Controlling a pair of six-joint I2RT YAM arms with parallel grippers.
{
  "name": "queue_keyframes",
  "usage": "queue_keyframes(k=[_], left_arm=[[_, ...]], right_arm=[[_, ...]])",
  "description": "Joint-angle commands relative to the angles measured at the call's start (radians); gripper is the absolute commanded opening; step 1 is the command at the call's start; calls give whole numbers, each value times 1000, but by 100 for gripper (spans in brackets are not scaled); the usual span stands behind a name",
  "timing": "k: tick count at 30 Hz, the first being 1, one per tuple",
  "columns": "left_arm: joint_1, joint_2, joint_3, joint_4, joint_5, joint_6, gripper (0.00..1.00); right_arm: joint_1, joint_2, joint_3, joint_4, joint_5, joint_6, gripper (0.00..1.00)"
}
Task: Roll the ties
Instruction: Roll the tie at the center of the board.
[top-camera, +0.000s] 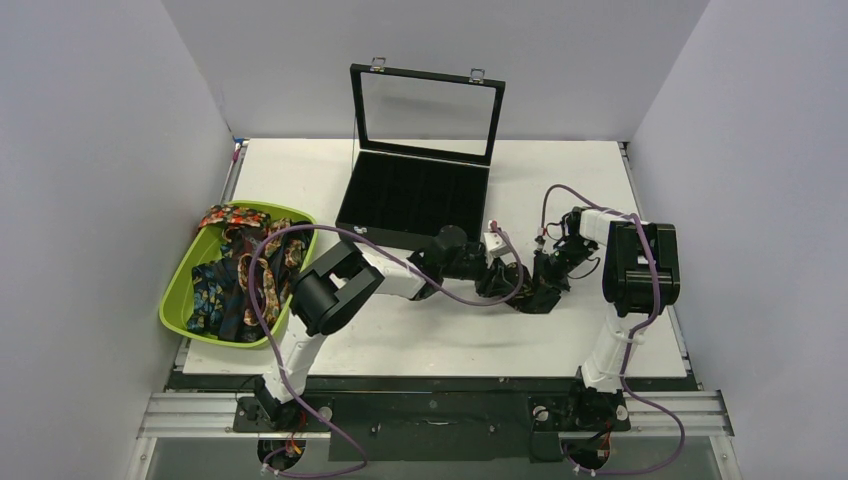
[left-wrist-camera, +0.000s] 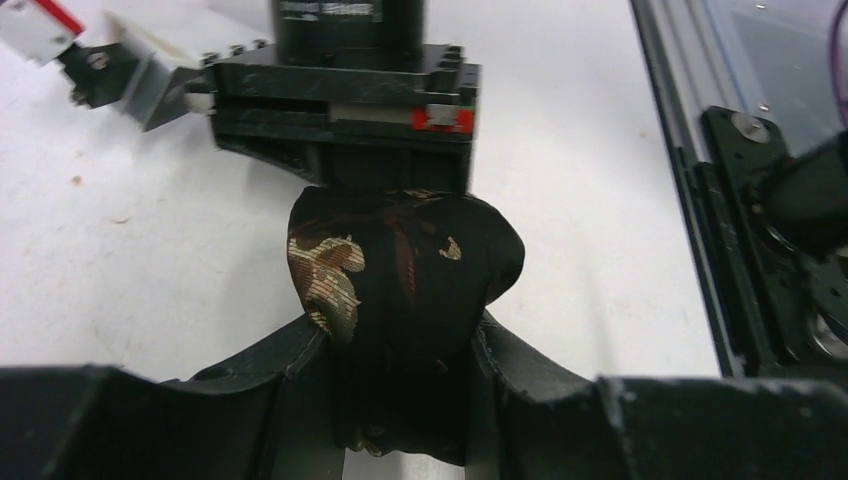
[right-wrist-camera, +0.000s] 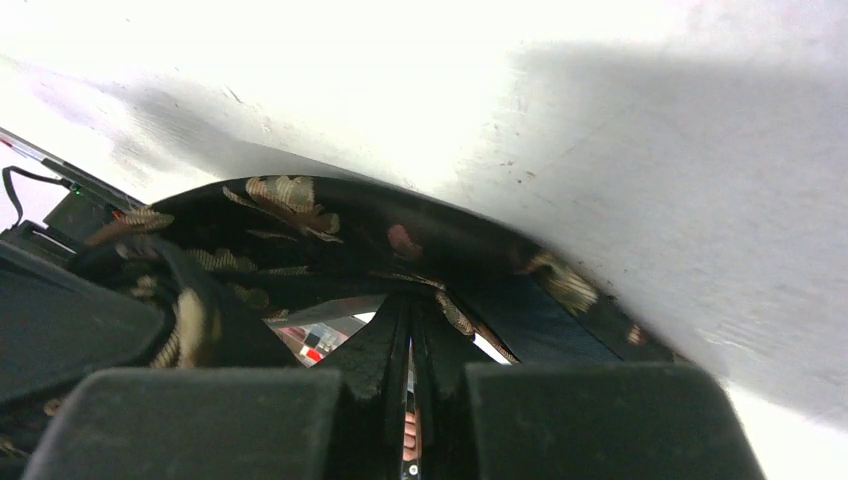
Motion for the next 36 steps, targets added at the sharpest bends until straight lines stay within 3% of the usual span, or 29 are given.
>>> queue_keyframes(k=[1, 5, 8, 13, 18, 21, 23, 31, 36], left_arm=[[20, -120, -29, 108, 206, 30, 13], [3, -144, -64, -102, 232, 203, 12], [-10, -133, -58, -252, 132, 299, 12], [-22, -52, 36, -523, -90, 341, 10], [-30, -19, 57, -633, -193, 357, 9], [-38, -2, 82, -698, -211, 363, 8], [-45, 0, 82, -704, -214, 375, 8], [-59, 2, 83, -705, -195, 404, 9], [-59, 1, 85, -705, -187, 414, 11]], right_arm=[[-16, 43, 2, 147, 176, -29, 0], [-17, 44, 8, 148, 179, -29, 0], [-18, 41, 7, 148, 188, -27, 0], [-18, 36, 4, 145, 201, -30, 0], [-26, 6, -1, 131, 199, -68, 0], [-42, -51, 4, 117, 122, -120, 0], [-53, -99, 23, 98, 48, -143, 8], [-61, -204, 88, 33, -212, -167, 62], [14, -148, 79, 17, -243, -179, 65]])
